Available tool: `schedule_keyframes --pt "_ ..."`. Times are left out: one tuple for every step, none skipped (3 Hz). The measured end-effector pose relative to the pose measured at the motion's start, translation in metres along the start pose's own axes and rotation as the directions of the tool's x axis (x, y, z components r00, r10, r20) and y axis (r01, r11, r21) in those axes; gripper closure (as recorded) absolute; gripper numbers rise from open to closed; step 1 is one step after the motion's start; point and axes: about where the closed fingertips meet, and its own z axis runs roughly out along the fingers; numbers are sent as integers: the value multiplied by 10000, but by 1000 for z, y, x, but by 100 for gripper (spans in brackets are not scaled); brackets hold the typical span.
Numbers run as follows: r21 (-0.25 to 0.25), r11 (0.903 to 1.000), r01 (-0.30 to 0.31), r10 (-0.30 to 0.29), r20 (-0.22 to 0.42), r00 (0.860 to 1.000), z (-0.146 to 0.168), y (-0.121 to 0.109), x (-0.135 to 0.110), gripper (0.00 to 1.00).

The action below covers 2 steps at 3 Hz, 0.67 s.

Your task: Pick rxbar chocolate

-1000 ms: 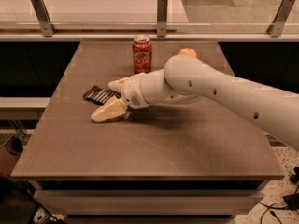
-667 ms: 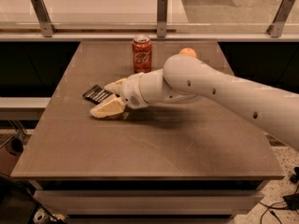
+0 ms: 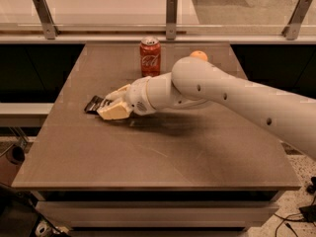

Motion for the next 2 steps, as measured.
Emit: schedule_keyframes --pt "-1 10000 1 -1 0 10000 0 0 0 100" --pt "-1 10000 2 -2 0 10000 0 0 -1 100"
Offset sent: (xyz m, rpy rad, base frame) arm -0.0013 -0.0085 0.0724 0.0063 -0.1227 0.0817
